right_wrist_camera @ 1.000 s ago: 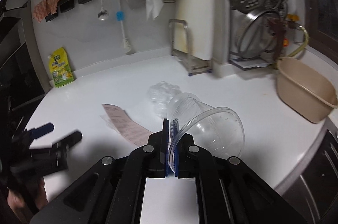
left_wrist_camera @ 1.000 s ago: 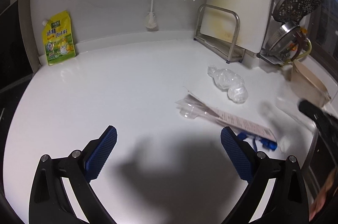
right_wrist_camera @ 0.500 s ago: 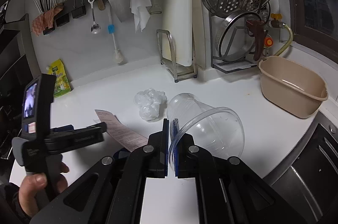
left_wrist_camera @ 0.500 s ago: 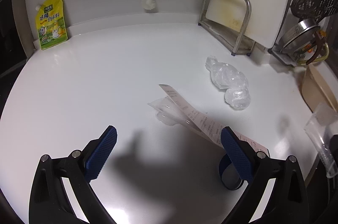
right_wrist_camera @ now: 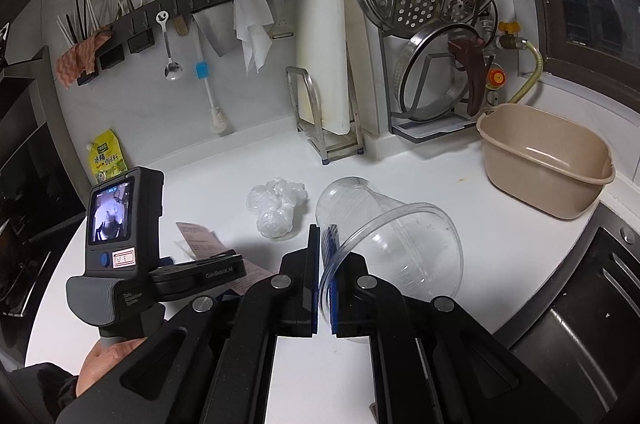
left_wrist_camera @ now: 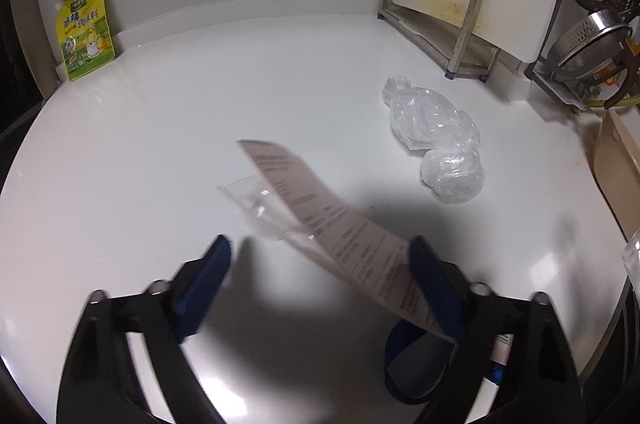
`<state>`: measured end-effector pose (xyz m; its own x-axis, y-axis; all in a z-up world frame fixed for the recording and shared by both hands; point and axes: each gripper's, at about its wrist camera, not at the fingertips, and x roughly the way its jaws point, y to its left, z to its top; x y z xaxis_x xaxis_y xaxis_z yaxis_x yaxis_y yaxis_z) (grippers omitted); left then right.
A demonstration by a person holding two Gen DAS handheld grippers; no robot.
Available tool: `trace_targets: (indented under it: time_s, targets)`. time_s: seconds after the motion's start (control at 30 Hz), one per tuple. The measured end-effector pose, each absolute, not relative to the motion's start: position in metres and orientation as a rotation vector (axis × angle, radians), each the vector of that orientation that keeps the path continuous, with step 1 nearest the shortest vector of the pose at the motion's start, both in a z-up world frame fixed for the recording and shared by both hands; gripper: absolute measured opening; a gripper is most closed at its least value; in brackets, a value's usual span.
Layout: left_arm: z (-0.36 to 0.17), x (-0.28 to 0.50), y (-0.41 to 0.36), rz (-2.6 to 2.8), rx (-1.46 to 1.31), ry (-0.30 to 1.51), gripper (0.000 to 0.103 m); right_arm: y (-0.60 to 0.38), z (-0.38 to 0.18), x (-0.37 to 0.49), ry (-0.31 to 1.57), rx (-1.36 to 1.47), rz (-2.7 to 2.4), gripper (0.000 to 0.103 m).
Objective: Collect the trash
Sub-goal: 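Grasp the pink receipt and clear wrapper with the left tool while the right tool holds the cup, then carry cup and receipt over the trash bin and open both tools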
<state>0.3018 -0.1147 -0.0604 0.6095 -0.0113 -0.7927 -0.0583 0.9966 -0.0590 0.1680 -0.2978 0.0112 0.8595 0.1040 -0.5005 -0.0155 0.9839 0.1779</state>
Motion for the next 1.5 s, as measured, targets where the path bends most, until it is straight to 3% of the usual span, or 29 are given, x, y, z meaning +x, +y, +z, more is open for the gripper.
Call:
trace_targets:
  time_s: [0.07,0.13,0.17,0.4,0.77,1.03,1.5]
  targets:
    - [-0.061,0.304,-0.116,0.016,-0.082,0.916,0.067,-0.299,0.011,0.168,0.535,0.173,0.061,0.004]
    - [-0.061,0.305,-0.116,-0.016,-0.096,0.916,0.042,-0.3,0.01,0.169,0.537,0.175,0.059,0.004]
    - [-0.06,0.305,-0.117,-0.027,-0.099,0.919,0.036,-0.3,0.01,0.169,0.539,0.175,0.058,0.004]
    - [-0.049,0.301,-0.118,-0.1,-0.089,0.872,0.011,-0.301,0.006,0.172,0.554,0.182,0.058,0.004]
    - [-0.001,0.282,-0.119,-0.142,0.005,0.748,0.011,-0.298,0.003,0.171,0.558,0.176,0.067,0.004]
    - [0.024,0.22,-0.107,-0.185,0.089,0.656,0.011,-0.287,0.008,0.155,0.531,0.154,0.075,0.004]
    - [0.028,0.08,-0.086,-0.279,0.145,0.575,0.011,-0.239,-0.006,0.031,0.561,0.138,0.055,0.004]
